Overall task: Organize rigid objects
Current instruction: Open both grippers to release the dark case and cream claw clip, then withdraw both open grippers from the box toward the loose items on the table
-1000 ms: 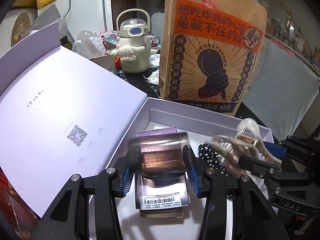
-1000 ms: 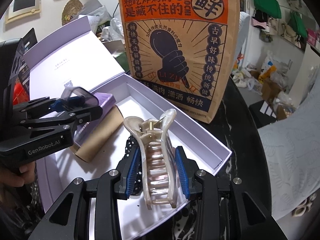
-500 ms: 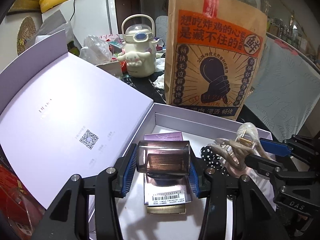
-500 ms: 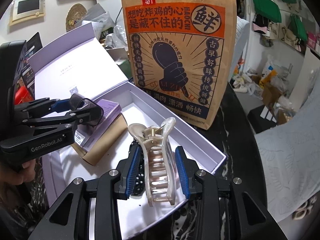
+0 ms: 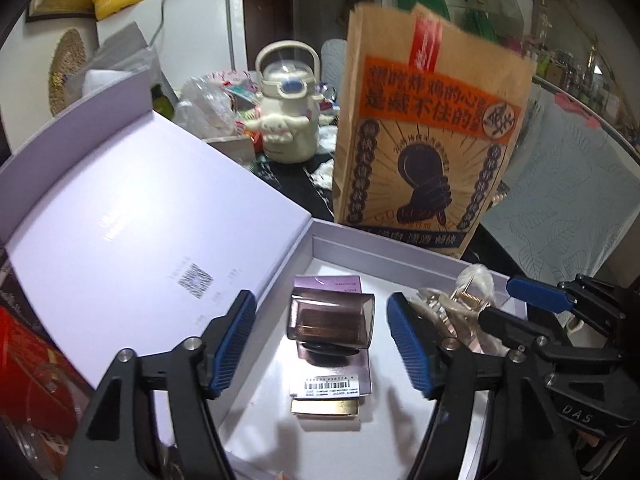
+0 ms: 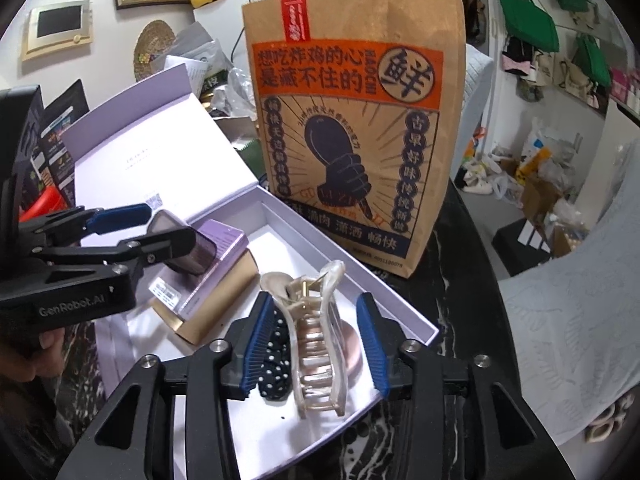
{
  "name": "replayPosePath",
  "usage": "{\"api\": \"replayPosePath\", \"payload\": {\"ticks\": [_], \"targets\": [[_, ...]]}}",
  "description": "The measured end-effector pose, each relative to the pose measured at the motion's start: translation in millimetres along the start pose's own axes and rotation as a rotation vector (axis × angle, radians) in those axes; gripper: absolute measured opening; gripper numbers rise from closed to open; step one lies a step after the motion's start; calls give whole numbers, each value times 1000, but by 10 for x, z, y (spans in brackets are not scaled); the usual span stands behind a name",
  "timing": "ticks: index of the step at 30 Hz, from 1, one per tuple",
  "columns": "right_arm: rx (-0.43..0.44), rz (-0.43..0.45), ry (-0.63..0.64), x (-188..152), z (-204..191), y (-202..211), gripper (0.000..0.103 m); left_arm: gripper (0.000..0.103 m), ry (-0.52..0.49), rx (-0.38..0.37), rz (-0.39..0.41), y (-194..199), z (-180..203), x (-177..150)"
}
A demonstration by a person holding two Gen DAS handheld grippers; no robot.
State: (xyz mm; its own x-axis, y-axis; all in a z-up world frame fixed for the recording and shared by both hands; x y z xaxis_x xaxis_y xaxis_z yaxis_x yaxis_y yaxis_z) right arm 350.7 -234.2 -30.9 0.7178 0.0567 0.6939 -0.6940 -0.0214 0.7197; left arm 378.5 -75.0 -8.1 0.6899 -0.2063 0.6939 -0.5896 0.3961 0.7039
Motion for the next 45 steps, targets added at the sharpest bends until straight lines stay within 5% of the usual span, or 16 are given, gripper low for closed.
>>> {"api": "replayPosePath", "payload": {"ticks": [1, 4, 27, 45], "targets": [[1, 2, 2, 6, -11, 24, 45, 87, 2, -1, 13, 49, 4, 6], [3, 12, 8, 4, -28, 101, 55, 96, 6, -1, 40, 164, 12, 12], [-49, 141, 35, -137, -199, 1082, 66, 97, -21, -8, 116, 1037, 207, -214], [-34, 179, 67, -612, -498, 1697, 69, 97, -10, 9, 127, 1663, 289, -771]]}}
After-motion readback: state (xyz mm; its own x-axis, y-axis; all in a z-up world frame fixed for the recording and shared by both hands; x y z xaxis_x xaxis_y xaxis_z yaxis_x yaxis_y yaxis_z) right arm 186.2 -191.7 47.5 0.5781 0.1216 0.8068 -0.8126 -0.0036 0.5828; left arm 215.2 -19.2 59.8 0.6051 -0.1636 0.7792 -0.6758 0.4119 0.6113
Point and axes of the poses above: each gripper's, at about its wrist camera, not at the fingertips, and y roughly against the way its jaws point, z to its right, x to its top, the point moved 3 cm from there along -y, roughly the way its jaws point, and after that the axes turned 11 degrees about -x, right-handed, at the moved point
